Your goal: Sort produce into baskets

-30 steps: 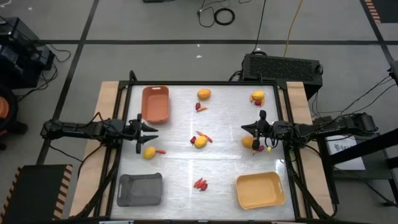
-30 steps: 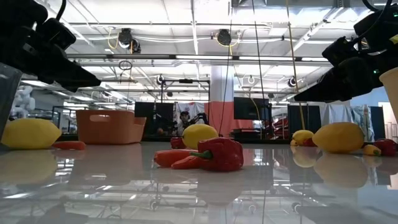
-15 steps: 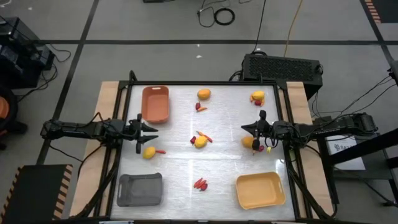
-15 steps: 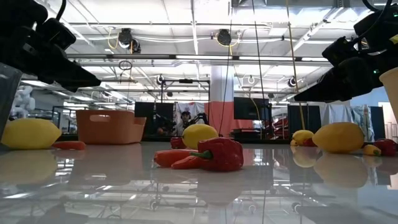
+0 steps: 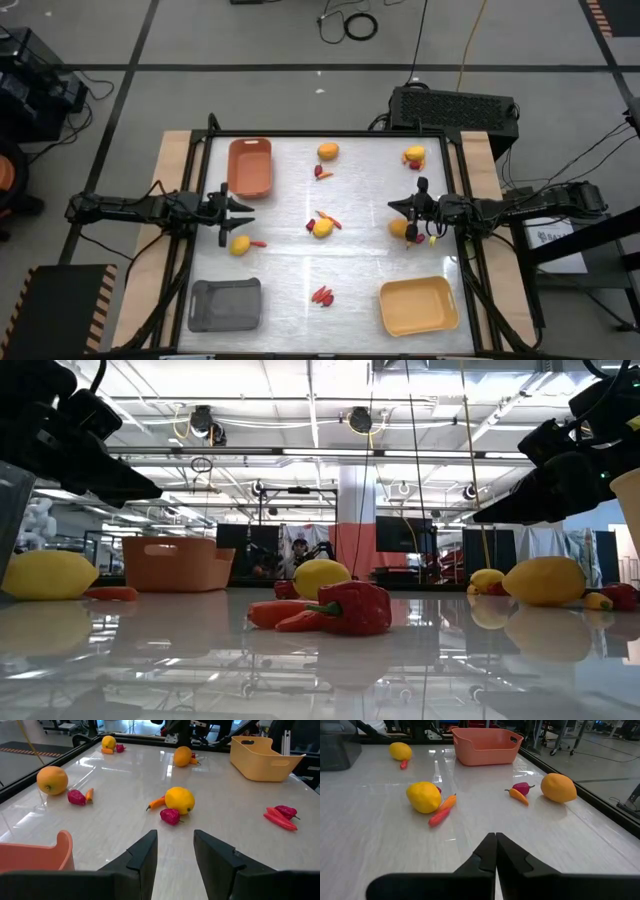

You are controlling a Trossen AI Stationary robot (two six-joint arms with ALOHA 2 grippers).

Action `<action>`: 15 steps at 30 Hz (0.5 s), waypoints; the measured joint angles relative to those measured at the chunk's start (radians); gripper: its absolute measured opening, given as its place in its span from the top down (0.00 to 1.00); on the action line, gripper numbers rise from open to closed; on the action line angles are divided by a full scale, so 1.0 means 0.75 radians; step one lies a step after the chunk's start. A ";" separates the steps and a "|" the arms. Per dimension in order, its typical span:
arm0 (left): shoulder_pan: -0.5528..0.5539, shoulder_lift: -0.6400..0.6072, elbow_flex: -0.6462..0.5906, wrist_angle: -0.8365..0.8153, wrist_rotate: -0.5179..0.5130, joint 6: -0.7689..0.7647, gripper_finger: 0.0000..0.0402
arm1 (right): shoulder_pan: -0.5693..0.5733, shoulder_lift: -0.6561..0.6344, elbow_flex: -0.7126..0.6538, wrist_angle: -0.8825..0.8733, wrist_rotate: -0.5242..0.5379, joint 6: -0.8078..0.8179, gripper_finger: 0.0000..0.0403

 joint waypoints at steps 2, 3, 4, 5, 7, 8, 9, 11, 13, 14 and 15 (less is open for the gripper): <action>0.000 0.000 0.000 0.000 0.000 0.000 0.66 | 0.000 0.000 0.000 0.000 0.000 0.000 1.00; 0.000 0.000 0.000 0.000 0.000 0.000 0.66 | 0.000 0.000 0.000 0.001 0.000 0.000 1.00; 0.000 0.000 0.000 0.000 0.000 0.000 0.66 | 0.000 0.000 0.000 0.001 0.000 0.000 1.00; 0.000 0.000 0.000 0.000 0.000 0.000 0.66 | 0.000 0.000 0.000 0.003 0.000 0.000 1.00; 0.000 0.000 0.000 0.000 0.000 0.000 0.66 | 0.000 0.000 0.000 0.008 0.000 0.000 1.00; 0.000 0.000 0.000 0.000 0.000 0.000 0.66 | 0.000 0.000 0.000 0.009 0.000 0.000 1.00; 0.000 0.000 0.000 0.000 0.000 0.000 0.66 | 0.000 0.000 0.000 0.015 0.000 0.000 1.00; 0.000 0.000 0.000 0.000 0.000 0.000 0.66 | 0.000 0.000 0.000 0.031 0.000 0.005 1.00; 0.000 0.000 0.000 0.000 0.000 0.000 0.66 | 0.000 0.000 0.000 0.029 0.000 0.045 1.00; 0.000 0.000 0.000 0.000 0.000 0.000 0.66 | 0.000 0.000 0.000 0.031 0.000 0.070 1.00; 0.000 0.000 0.000 0.000 0.000 0.000 0.66 | 0.000 0.000 0.000 0.051 0.001 0.092 1.00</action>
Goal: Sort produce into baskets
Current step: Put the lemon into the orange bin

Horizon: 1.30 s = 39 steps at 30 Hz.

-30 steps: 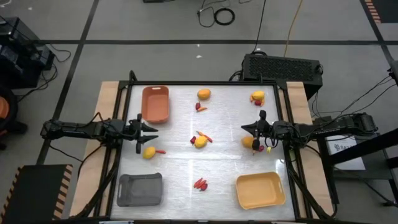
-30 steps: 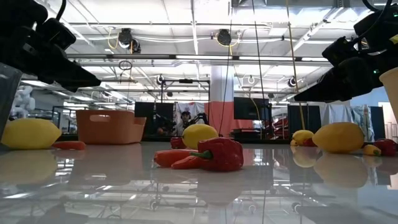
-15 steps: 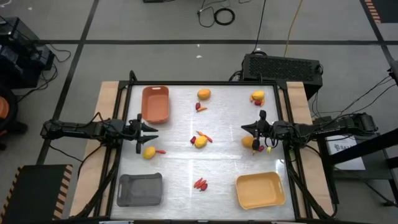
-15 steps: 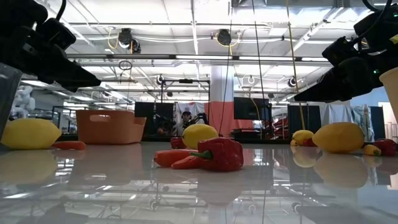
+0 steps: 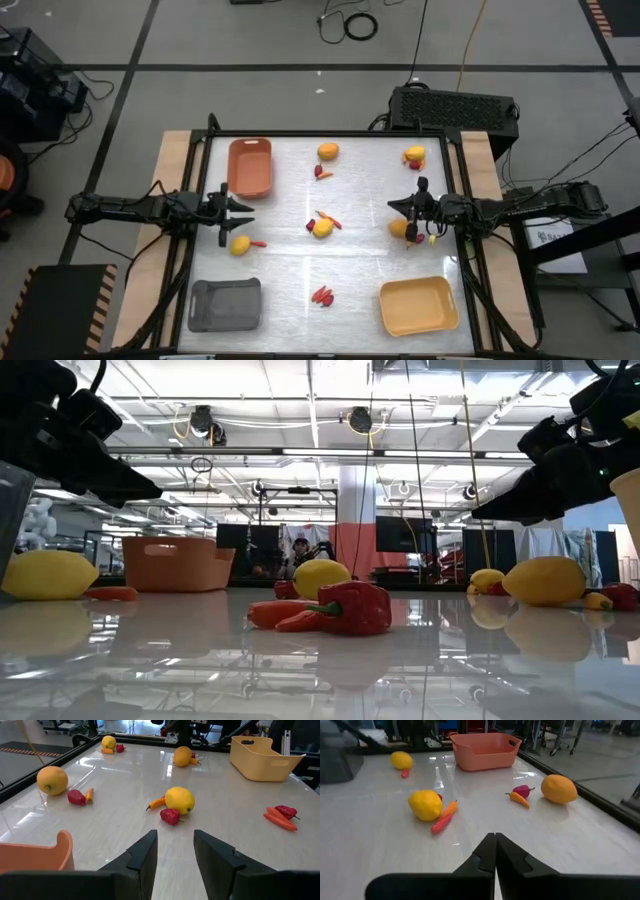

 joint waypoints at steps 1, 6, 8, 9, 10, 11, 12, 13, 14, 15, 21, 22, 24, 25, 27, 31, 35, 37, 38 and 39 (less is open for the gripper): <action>0.000 0.000 0.000 0.000 0.000 0.000 0.66 | -0.001 0.000 0.000 0.037 0.000 0.023 1.00; 0.000 0.000 0.000 0.001 0.000 0.000 0.66 | -0.001 0.000 0.001 0.268 0.000 0.284 1.00; 0.000 0.000 -0.002 0.021 0.000 0.009 0.66 | 0.000 -0.001 0.003 0.385 0.000 0.424 1.00; -0.001 0.000 -0.005 0.041 0.000 0.001 0.66 | 0.000 -0.001 0.003 0.447 0.001 0.497 1.00; -0.001 0.000 -0.007 0.065 0.000 -0.016 0.66 | 0.000 0.000 0.003 0.506 0.002 0.577 1.00; 0.000 0.000 -0.007 0.101 0.000 -0.055 0.66 | 0.000 -0.001 0.006 0.548 0.005 0.639 1.00; 0.000 -0.002 -0.007 0.138 0.000 -0.110 0.66 | 0.000 -0.001 0.013 0.570 0.006 0.682 1.00; 0.000 -0.002 -0.005 0.169 -0.001 -0.168 0.66 | 0.000 -0.001 0.026 0.568 0.002 0.711 1.00; -0.001 -0.002 -0.005 0.192 -0.001 -0.222 0.66 | 0.003 0.000 0.042 0.553 -0.012 0.720 1.00; 0.000 -0.002 -0.005 0.207 -0.001 -0.268 0.66 | 0.005 0.001 0.060 0.529 -0.031 0.720 1.00; -0.001 -0.001 -0.005 0.334 0.029 -0.453 0.66 | 0.021 0.109 0.226 0.455 0.002 0.694 1.00; -0.001 0.001 -0.002 0.349 0.034 -0.456 0.66 | 0.027 0.143 0.263 0.454 0.001 0.655 1.00; -0.001 0.020 0.017 0.348 0.065 -0.453 0.66 | 0.042 0.222 0.343 0.450 0.001 0.557 1.00; -0.001 0.037 0.031 0.344 0.075 -0.453 0.66 | 0.049 0.267 0.383 0.446 0.001 0.506 1.00; -0.001 0.089 0.081 0.339 0.091 -0.453 0.66 | 0.063 0.361 0.467 0.441 -0.003 0.421 1.00; -0.001 0.258 0.250 0.251 0.095 -0.357 0.66 | 0.081 0.531 0.618 0.395 -0.071 0.317 1.00; -0.001 0.484 0.482 0.061 0.090 -0.203 0.66 | 0.081 0.657 0.731 0.361 -0.220 0.281 1.00; -0.001 0.610 0.591 -0.001 0.086 -0.110 0.66 | 0.081 0.702 0.765 0.339 -0.272 0.281 1.00; -0.001 0.676 0.638 -0.020 0.078 -0.063 0.66 | 0.081 0.721 0.781 0.329 -0.290 0.281 1.00; -0.001 0.737 0.681 -0.035 0.063 -0.024 0.66 | 0.081 0.735 0.794 0.310 -0.293 0.280 1.00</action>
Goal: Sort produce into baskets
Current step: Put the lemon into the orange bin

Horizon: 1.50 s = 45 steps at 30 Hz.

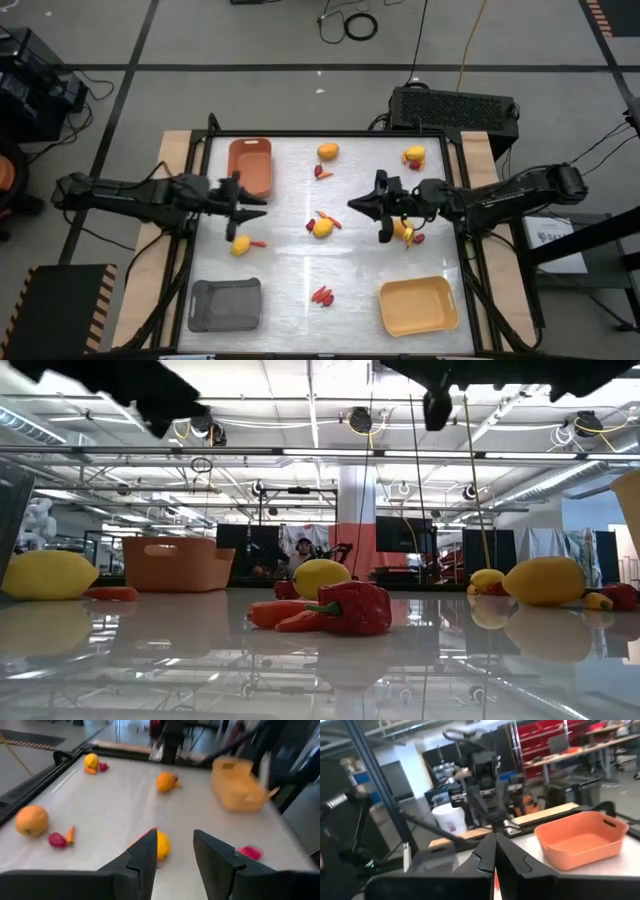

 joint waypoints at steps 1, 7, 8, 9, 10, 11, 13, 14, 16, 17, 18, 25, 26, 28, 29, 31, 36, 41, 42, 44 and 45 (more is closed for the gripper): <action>-0.001 0.066 0.038 -0.005 -0.015 0.027 0.66 | 0.000 0.009 0.004 -0.021 -0.002 0.000 1.00; 0.000 0.364 0.229 -0.108 -0.033 0.067 0.65 | -0.001 0.036 0.014 -0.088 -0.023 0.000 1.00; 0.000 0.400 0.260 -0.159 -0.034 0.067 0.63 | -0.001 0.036 0.014 -0.104 -0.023 0.000 1.00; 0.000 0.435 0.293 -0.208 -0.040 0.067 0.61 | -0.001 0.036 0.014 -0.122 -0.024 0.000 1.00; 0.000 0.467 0.325 -0.253 -0.050 0.066 0.59 | -0.001 0.036 0.014 -0.146 -0.024 -0.002 1.00; 0.000 0.495 0.352 -0.299 -0.064 0.067 0.56 | -0.001 0.036 0.014 -0.169 -0.024 -0.008 1.00; 0.000 0.544 0.401 -0.406 -0.080 0.067 0.49 | -0.001 0.036 0.014 -0.199 -0.024 -0.030 1.00; 0.000 0.567 0.422 -0.454 -0.083 0.066 0.45 | -0.001 0.036 0.014 -0.214 -0.024 -0.036 1.00; -0.001 0.597 0.455 -0.567 -0.082 0.051 0.38 | -0.001 0.036 0.014 -0.252 -0.024 -0.040 1.00; -0.006 0.607 0.472 -0.623 -0.074 0.012 0.35 | -0.001 0.036 0.014 -0.265 -0.024 -0.040 1.00; -0.012 0.614 0.489 -0.676 -0.060 -0.049 0.32 | -0.001 0.036 0.014 -0.273 -0.024 -0.040 1.00; -0.033 0.623 0.481 -1.088 0.038 -0.526 0.22 | -0.002 0.036 0.014 -0.306 -0.024 -0.067 1.00; -0.050 0.623 0.467 -1.124 0.051 -0.566 0.22 | -0.002 0.036 0.014 -0.303 -0.024 -0.070 1.00; -0.094 0.623 0.433 -1.157 0.064 -0.625 0.22 | -0.002 0.036 0.014 -0.296 -0.023 -0.077 1.00; -0.118 0.623 0.414 -1.152 0.070 -0.645 0.22 | -0.002 0.036 0.014 -0.291 -0.023 -0.089 1.00; -0.164 0.623 0.371 -1.130 0.072 -0.678 0.22 | -0.002 0.036 0.014 -0.286 -0.023 -0.104 1.00; -0.223 0.623 0.262 -1.064 0.063 -0.748 0.22 | -0.002 0.036 0.014 -0.284 -0.022 -0.105 1.00; -0.264 0.623 0.179 -0.949 0.104 -0.748 0.22 | -0.003 0.036 0.014 -0.284 -0.021 -0.099 1.00; -0.270 0.623 0.164 -0.945 0.103 -0.748 0.22 | -0.003 0.036 0.014 -0.284 -0.020 -0.099 1.00; -0.281 0.623 0.141 -0.941 0.096 -0.749 0.22 | -0.003 0.036 0.014 -0.283 -0.020 -0.098 1.00; -0.282 0.623 0.131 -0.929 0.091 -0.749 0.22 | -0.003 0.036 0.014 -0.282 -0.020 -0.098 1.00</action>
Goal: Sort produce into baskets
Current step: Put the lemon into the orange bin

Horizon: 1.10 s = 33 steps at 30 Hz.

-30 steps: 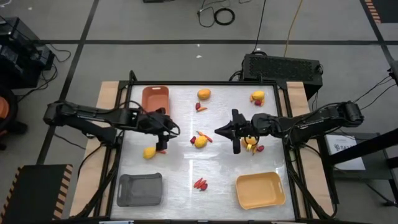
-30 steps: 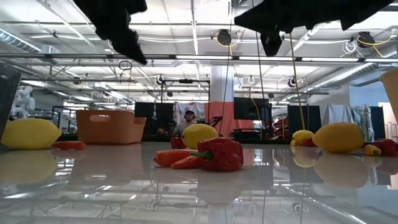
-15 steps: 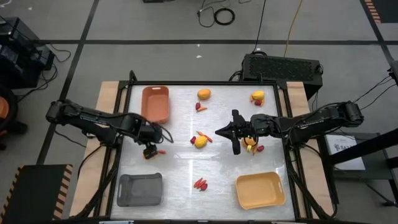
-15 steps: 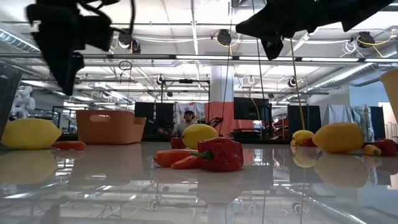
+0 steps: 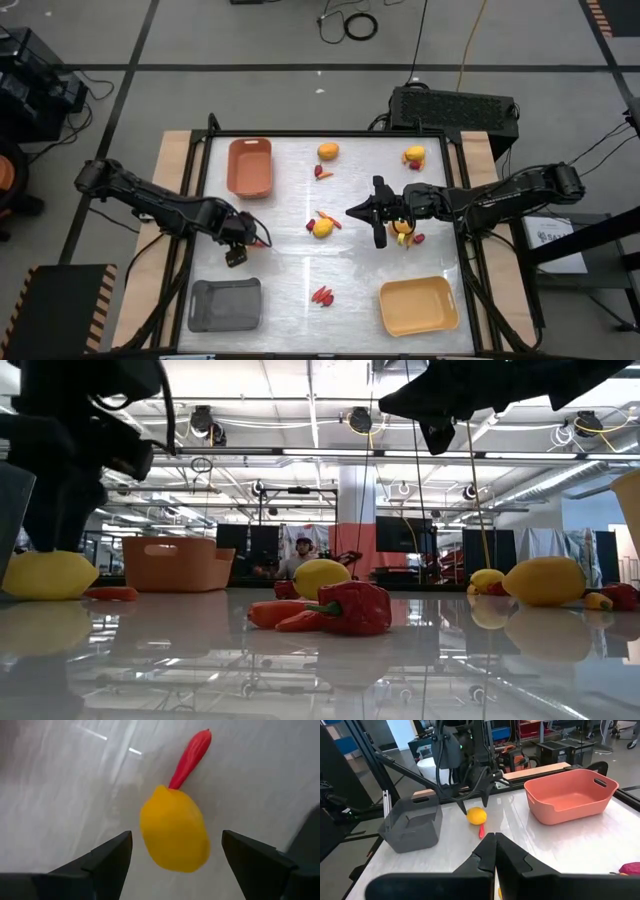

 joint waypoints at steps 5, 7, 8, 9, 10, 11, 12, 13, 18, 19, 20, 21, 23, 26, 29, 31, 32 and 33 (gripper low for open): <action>0.000 0.000 -0.081 0.070 0.007 -0.030 0.22 | 0.000 -0.001 0.000 0.001 0.011 0.003 1.00; 0.000 0.000 -0.106 0.101 0.008 -0.034 0.22 | -0.001 -0.001 0.000 0.001 0.011 0.003 1.00; 0.000 0.000 -0.117 0.122 0.007 -0.035 0.22 | -0.001 -0.001 0.000 0.001 0.011 0.003 1.00; 0.000 0.000 -0.126 0.147 0.006 -0.039 0.22 | -0.002 -0.001 0.000 0.001 0.011 0.002 1.00; 0.000 0.000 -0.133 0.172 0.006 -0.049 0.22 | -0.002 -0.001 0.000 0.001 0.011 -0.001 1.00; 0.001 0.000 -0.140 0.182 0.006 -0.059 0.22 | -0.004 -0.001 0.000 0.001 0.011 -0.001 1.00; 0.001 0.000 -0.150 0.189 0.006 -0.066 0.22 | -0.008 -0.001 0.000 0.001 0.010 -0.001 1.00; 0.000 0.000 -0.157 0.194 0.006 -0.068 0.22 | -0.011 -0.001 0.000 0.001 0.010 0.000 1.00; 0.001 0.000 -0.166 0.198 0.006 -0.069 0.23 | -0.021 -0.001 0.000 0.005 0.011 0.002 1.00; 0.001 0.000 -0.166 0.200 0.006 -0.069 0.24 | -0.021 -0.001 0.000 0.006 0.011 0.003 1.00; 0.001 0.000 -0.166 0.199 0.006 -0.069 0.26 | -0.021 -0.001 0.000 0.006 0.010 0.003 1.00; 0.001 0.000 -0.166 0.198 0.006 -0.070 0.29 | -0.021 -0.001 0.000 0.006 0.010 0.003 1.00; 0.001 0.000 -0.166 0.199 0.006 -0.070 0.35 | -0.021 -0.001 0.000 0.006 0.010 0.003 1.00; 0.001 0.000 -0.166 0.199 0.006 -0.070 0.44 | -0.021 -0.001 0.000 0.006 0.010 0.003 1.00; 0.001 -0.001 -0.162 0.195 0.009 -0.071 0.49 | -0.021 -0.001 0.000 0.006 0.010 0.003 1.00; 0.001 -0.013 -0.145 0.186 0.028 -0.068 0.50 | -0.020 -0.001 0.000 0.006 0.010 0.003 1.00; 0.004 -0.026 -0.125 0.178 0.043 -0.062 0.50 | -0.020 -0.001 0.000 0.006 0.010 0.003 1.00; 0.007 -0.044 -0.103 0.172 0.053 -0.043 0.49 | -0.020 -0.001 0.000 0.006 0.010 0.003 1.00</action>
